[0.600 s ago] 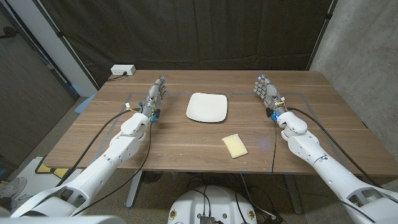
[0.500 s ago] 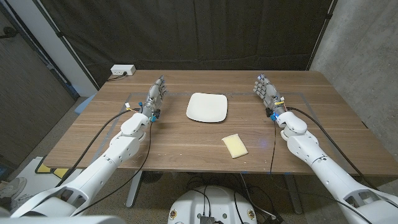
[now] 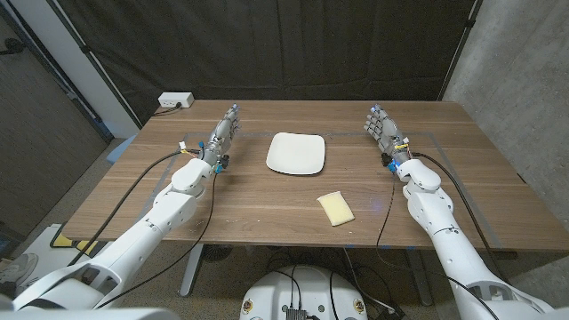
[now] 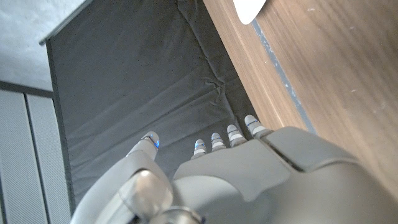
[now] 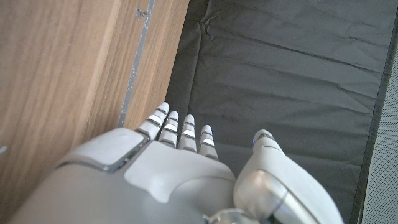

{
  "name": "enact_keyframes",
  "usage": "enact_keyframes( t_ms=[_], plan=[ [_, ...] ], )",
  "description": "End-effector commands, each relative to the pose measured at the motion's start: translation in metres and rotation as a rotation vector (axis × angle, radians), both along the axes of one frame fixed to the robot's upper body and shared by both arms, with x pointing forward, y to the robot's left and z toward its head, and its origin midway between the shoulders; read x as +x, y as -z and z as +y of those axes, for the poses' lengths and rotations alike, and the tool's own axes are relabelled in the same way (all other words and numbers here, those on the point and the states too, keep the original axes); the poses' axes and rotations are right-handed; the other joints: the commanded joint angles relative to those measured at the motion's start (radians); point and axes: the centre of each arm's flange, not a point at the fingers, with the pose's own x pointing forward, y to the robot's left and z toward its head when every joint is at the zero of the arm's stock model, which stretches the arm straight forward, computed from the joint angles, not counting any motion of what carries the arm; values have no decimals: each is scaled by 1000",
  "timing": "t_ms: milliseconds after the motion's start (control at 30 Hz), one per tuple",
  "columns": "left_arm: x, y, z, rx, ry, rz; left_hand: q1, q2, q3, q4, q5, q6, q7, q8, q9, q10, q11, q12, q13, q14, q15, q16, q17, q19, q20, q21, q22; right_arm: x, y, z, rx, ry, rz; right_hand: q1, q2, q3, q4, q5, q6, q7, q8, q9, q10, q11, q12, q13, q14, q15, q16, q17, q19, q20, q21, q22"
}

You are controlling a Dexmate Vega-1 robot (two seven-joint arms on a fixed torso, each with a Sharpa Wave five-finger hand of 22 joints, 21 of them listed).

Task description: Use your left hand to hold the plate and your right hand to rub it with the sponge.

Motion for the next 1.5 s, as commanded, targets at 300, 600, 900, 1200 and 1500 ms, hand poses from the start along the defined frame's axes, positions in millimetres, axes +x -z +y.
enact_keyframes(
  t_ms=[300, 600, 900, 1200, 1500],
  plan=[
    [-17, -46, -22, 511, -131, -242, 23, 9, 21, -5, -8, 40, 5, 12, -1, 12, -7, 2, 0, 9, -7, 2, 2, 11, 6, 9, 4, -10, 5, 0, -26, 24, 1, 8, 2, 11, -2, 5, 26, 2, 9, 3, 26, 1, 14, 3, 18, 6, 6, 3, 4, 6, 6, 2],
    [-31, -61, -30, 695, -153, -333, 38, 13, 30, -11, -10, 73, 7, 20, -2, 30, -19, 4, -1, 18, -15, 1, 1, 18, 5, 11, 3, -18, 2, 1, -54, 49, -10, 7, 2, 13, -3, 6, 32, 3, 9, 3, 29, 1, 15, 3, 21, 7, 5, 3, 7, 7, 7, 2],
    [-40, -68, -38, 833, -173, -383, 61, 11, 43, -21, -14, 150, -2, 38, -4, 102, -28, 19, -2, 49, -25, 5, 0, 41, 3, 17, 2, -33, -5, 3, -110, 88, -24, 8, 2, 15, -4, 6, 36, 3, 9, 4, 29, 1, 14, 3, 22, 6, 4, 3, 8, 9, 8, 2],
    [-41, -69, -43, 944, -182, -395, 78, 8, 52, -28, -14, 221, -1, 55, -6, 153, -40, 25, -4, 90, -34, 12, -1, 65, 8, 24, -1, -57, -19, 11, -198, 133, -60, 10, 3, 18, -7, 6, 39, 2, 9, 4, 34, -1, 15, 3, 26, 5, 4, 3, 8, 9, 8, 2],
    [-35, -64, -49, 1044, -203, -397, 84, 6, 56, -32, -14, 246, -1, 59, -7, 168, -43, 24, -4, 105, -39, 12, -2, 79, 8, 27, -2, -88, -27, 20, -308, 199, -85, 15, 1, 21, -12, 6, 49, 0, 10, 4, 48, -4, 19, 3, 34, 2, 5, 2, 14, 9, 10, 2]
  ],
)
